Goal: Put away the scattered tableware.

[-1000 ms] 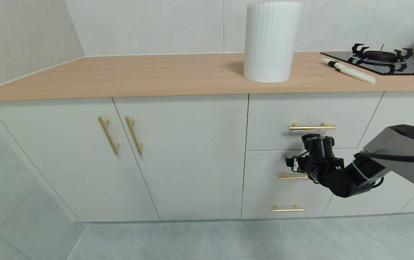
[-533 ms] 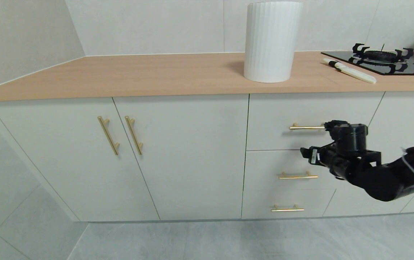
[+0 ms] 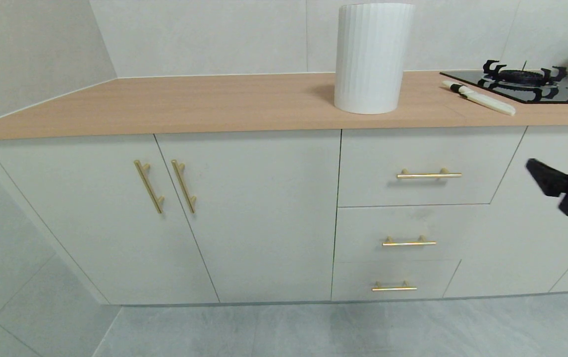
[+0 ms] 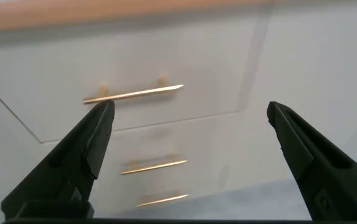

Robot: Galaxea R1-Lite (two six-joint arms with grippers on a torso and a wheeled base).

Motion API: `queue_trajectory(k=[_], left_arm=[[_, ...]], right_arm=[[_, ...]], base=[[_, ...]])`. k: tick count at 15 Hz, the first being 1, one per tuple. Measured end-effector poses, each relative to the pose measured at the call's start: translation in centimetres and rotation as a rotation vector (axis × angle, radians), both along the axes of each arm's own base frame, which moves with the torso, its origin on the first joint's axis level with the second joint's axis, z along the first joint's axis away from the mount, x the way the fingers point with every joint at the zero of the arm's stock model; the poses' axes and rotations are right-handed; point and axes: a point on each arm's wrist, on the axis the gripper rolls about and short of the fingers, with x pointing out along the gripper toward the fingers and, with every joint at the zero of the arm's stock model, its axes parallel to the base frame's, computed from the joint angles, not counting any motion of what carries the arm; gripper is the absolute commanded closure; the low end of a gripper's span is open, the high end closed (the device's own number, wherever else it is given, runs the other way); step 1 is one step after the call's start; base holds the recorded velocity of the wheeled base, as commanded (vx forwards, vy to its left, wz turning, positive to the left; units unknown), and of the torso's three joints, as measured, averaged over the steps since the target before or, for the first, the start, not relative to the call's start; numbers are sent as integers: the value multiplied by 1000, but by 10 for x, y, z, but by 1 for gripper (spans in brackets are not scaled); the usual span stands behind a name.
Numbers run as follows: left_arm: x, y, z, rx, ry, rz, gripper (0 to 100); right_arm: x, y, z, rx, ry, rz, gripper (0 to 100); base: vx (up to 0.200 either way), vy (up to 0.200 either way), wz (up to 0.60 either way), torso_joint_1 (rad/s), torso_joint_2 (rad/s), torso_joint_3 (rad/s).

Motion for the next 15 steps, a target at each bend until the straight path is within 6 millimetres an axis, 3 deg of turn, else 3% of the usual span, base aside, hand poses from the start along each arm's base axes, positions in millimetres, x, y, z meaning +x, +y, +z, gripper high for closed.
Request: queue_trajectory(k=[4, 9, 12, 15], left_arm=[[0, 0, 0, 0, 0, 0, 0], [0, 0, 0, 0, 0, 0, 0], [0, 0, 0, 0, 0, 0, 0], [0, 0, 0, 0, 0, 0, 0]], right_arm=[[-85, -33, -6, -82, -82, -134, 0], [-174, -51, -54, -113, -78, -227, 0], [-200, -50, -84, -126, -100, -249, 0], [-194, -47, -124, -134, -90, -171, 0]], base=[[0, 0, 0, 0, 0, 0], [0, 0, 0, 0, 0, 0], [0, 0, 0, 0, 0, 0], [0, 0, 0, 0, 0, 0]])
